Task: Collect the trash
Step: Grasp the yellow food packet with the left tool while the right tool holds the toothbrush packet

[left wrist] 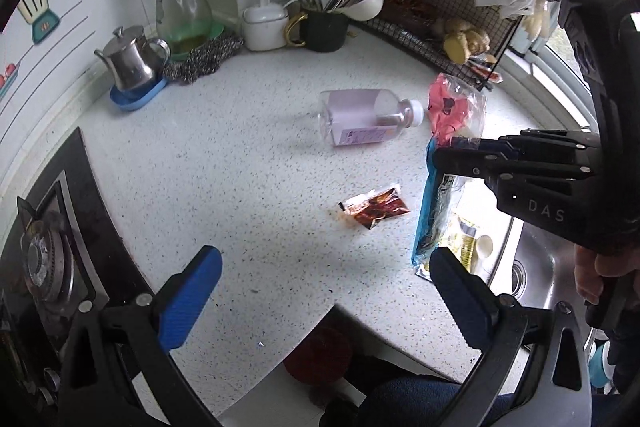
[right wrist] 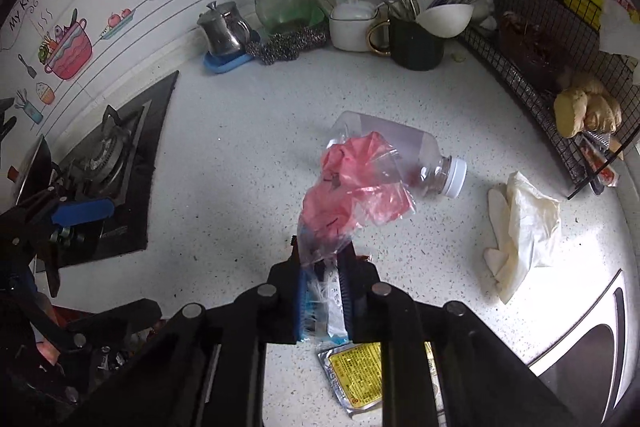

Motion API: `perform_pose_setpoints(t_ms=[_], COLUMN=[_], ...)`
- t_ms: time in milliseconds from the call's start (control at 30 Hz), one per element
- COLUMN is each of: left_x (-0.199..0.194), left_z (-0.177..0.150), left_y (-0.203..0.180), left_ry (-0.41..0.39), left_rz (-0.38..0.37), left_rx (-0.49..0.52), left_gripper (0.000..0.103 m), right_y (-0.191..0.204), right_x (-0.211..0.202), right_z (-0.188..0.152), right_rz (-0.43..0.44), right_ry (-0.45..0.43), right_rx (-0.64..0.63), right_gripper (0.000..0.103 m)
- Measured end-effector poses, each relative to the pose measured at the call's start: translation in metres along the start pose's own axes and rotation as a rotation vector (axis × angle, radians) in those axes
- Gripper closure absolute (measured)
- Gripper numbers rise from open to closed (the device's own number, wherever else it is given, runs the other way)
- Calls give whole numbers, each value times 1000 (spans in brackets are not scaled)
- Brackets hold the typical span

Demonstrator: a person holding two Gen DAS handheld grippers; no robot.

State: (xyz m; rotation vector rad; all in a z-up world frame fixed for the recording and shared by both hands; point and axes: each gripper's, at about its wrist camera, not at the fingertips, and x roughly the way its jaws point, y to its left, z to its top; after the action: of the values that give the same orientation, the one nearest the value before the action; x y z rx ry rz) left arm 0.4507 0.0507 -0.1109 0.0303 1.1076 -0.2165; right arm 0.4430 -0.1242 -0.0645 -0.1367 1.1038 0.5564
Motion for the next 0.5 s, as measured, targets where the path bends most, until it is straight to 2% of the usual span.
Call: perform_pose_setpoints(t_ms=[233, 500], left_x=[-5, 29], left_z=[4, 0], left_y=[-22, -71], left_ry=[-27, 51], left_rz=[-56, -109], left_rx=[82, 211], left_gripper=[0, 0], right_y=[-1, -41], right_x=[-33, -57], right_z=[-15, -54], right_rz=[-52, -158], right_ry=[-44, -34], right_rx=[36, 143], right_gripper=[90, 90])
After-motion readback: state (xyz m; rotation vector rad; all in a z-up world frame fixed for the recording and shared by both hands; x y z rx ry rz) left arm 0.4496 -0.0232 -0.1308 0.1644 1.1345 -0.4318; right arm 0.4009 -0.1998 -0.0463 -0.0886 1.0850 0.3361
